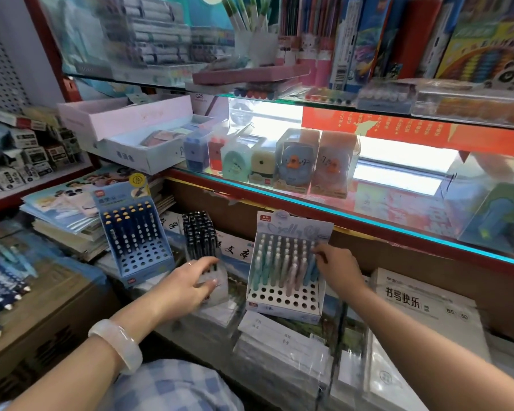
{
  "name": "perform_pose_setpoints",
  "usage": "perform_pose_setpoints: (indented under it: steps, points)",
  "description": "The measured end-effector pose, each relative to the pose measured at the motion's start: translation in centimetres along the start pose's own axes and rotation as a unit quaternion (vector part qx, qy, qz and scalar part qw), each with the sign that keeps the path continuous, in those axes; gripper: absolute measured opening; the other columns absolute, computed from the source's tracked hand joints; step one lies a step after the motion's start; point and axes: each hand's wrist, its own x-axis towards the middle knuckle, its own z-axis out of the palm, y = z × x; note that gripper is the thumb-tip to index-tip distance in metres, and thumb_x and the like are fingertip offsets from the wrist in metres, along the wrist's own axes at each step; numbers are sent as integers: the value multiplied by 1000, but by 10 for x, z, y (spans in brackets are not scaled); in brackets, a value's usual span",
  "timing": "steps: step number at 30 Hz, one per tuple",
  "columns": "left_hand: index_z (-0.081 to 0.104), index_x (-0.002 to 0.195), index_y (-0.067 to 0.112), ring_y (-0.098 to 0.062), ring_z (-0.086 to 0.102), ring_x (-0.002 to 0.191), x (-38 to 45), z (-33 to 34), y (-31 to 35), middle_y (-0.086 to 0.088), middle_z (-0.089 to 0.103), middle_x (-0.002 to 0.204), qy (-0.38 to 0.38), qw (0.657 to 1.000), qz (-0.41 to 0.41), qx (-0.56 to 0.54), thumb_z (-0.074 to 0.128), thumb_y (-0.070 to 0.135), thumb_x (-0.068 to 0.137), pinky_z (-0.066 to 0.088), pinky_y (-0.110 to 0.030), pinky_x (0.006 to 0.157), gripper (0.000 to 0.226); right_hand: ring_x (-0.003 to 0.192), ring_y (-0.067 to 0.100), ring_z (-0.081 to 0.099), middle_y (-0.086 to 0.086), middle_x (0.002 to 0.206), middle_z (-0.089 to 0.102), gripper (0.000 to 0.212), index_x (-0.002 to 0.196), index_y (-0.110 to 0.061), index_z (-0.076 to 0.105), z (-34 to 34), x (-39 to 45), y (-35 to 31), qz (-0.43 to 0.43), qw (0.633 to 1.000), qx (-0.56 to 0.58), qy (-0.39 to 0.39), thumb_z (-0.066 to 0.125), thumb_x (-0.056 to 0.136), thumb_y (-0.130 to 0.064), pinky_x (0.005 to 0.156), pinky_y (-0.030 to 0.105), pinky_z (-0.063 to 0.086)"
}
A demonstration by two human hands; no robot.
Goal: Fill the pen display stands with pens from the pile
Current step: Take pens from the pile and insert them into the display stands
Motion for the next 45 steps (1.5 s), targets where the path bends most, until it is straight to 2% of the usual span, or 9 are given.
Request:
perform_pose_setpoints:
  steps: [7,15,19,24,29,34,39,41,45]
  points:
    - [31,142,31,-13,47,119,-9,-44,-11,0,43,139,36,999,-4,-9,43,35,97,37,-26,93,47,76,10,61,-4,92,64,16,107,-16,63,-15,14,-75,-90,995,20,36,51,95,-17,70,24,50]
    - [26,144,28,-17,41,128,-72,-132,-111,0,40,141,128,983,-104,-80,40,33,98,35,-28,98,49,114,17,55,3,126,58,44,133,-22,47,70,18,-262,-233,948,109,-186,56,92,-34,97,32,45]
    - [27,144,27,-16,46,122,-129,-143,-195,4,42,127,152,957,-203,-140,39,34,98,41,-31,98,48,113,18,54,3,132,52,52,139,-19,39,130,5,-334,-266,921,97,-266,55,92,-34,89,30,46]
    - [32,141,20,-16,46,122,-182,-137,-288,-4,42,140,194,914,-318,-163,42,30,98,38,-26,99,45,124,15,49,0,136,51,52,139,-20,38,209,-18,-393,-318,888,68,-324,57,92,-32,93,20,37]
    - [35,141,18,-14,51,108,-187,-139,-349,3,45,124,229,882,-381,-159,43,30,98,39,-24,89,45,126,13,47,-3,138,49,50,140,-25,37,266,-23,-428,-315,872,94,-363,53,94,-33,97,24,39]
    - [34,141,21,-2,46,66,-151,-162,-393,-3,51,129,253,862,-416,-143,42,31,98,38,-19,60,45,126,9,44,-8,139,45,52,141,-30,34,296,-4,-445,-337,861,108,-366,54,93,-34,103,25,39]
    - [38,139,14,-13,55,78,-95,-193,-422,5,54,95,271,854,-426,-127,49,30,94,43,-25,68,48,124,8,46,-8,137,47,50,140,-29,37,312,34,-465,-360,864,115,-334,54,93,-35,98,23,41]
    - [30,144,18,-22,61,94,-81,-201,-433,-6,55,122,263,845,-456,-93,51,41,90,49,-28,74,62,122,9,47,-8,136,48,49,139,-30,37,314,43,-473,-379,860,108,-324,53,93,-36,95,23,42]
    - [15,148,26,-34,50,120,-50,-211,-461,-16,25,151,233,822,-518,-47,53,53,84,49,-44,93,79,118,6,48,-10,136,47,47,138,-33,38,324,62,-480,-396,852,112,-322,53,93,-35,90,18,41]
